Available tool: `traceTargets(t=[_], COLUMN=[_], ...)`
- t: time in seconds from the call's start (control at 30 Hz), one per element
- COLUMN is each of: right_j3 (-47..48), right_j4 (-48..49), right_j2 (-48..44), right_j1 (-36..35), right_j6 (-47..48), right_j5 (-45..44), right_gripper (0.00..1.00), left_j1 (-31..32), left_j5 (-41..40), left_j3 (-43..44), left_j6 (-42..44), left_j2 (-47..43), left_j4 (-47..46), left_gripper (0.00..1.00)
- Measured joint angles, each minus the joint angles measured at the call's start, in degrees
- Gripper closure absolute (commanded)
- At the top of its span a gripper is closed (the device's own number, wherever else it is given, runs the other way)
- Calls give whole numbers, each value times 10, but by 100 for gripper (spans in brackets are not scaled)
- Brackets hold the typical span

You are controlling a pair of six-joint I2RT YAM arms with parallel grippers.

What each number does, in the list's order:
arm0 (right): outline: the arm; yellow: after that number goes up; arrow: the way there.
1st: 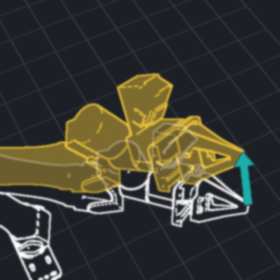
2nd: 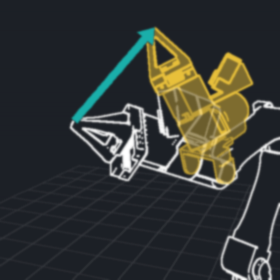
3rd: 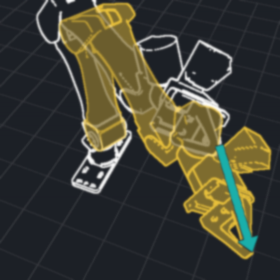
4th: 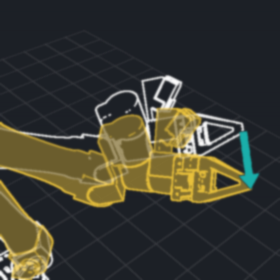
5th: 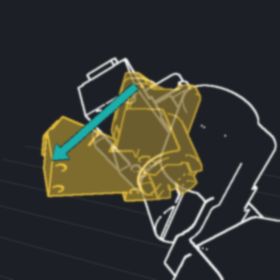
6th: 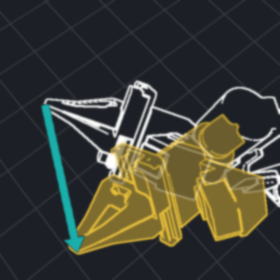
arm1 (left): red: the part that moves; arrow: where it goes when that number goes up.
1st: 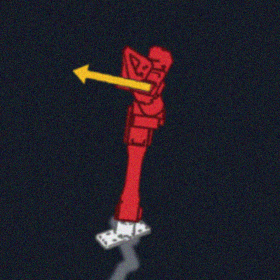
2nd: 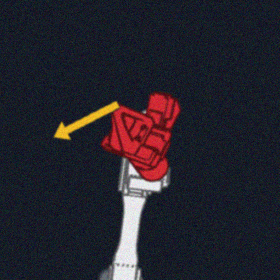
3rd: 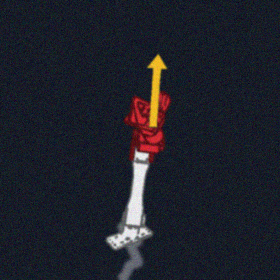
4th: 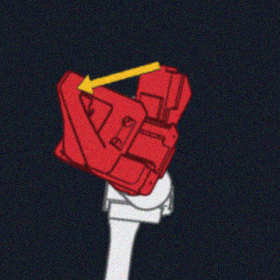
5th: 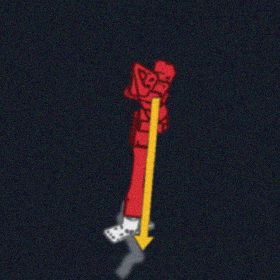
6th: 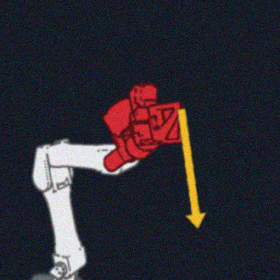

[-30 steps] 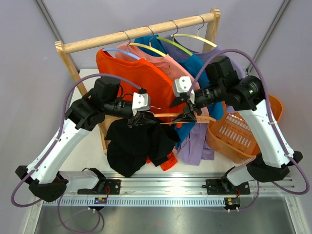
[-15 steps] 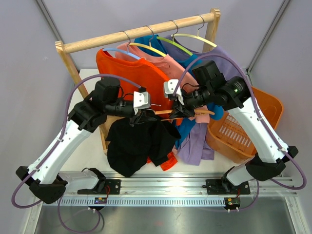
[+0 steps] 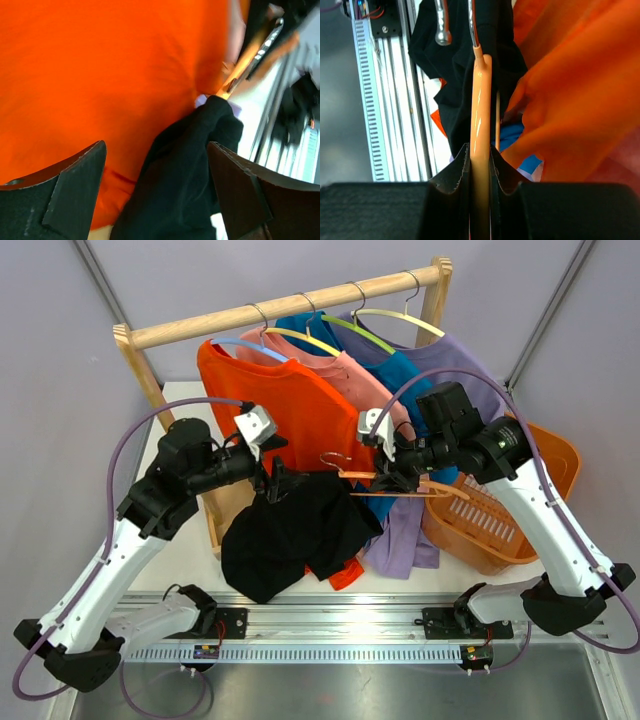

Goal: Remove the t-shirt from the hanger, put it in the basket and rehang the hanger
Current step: Remove the tshirt from the hanger

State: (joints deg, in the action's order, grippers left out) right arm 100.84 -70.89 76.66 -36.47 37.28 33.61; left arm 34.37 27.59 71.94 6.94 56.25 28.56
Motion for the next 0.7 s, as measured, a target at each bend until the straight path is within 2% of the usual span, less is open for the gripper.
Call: traceTargets(t=[0.07,0.4,0.7], right_j3=[-4,0,2], right_j4=[10,45,66], right_j2=[-1,26,41], right_j1=[9,10,10], right_j6=[-29,-136,-211], right_j5=[-1,-18,-27], right_gripper=[100,100,100], left_j1=[-1,3,122], left_j5=[-31,-164,-287], left_j3=[-1,-26,-37], left_j6=[-40,-279,-388], left_j2=[-9,-51,-10], left_j4=[-1,10,-9], left_gripper=[11,8,11])
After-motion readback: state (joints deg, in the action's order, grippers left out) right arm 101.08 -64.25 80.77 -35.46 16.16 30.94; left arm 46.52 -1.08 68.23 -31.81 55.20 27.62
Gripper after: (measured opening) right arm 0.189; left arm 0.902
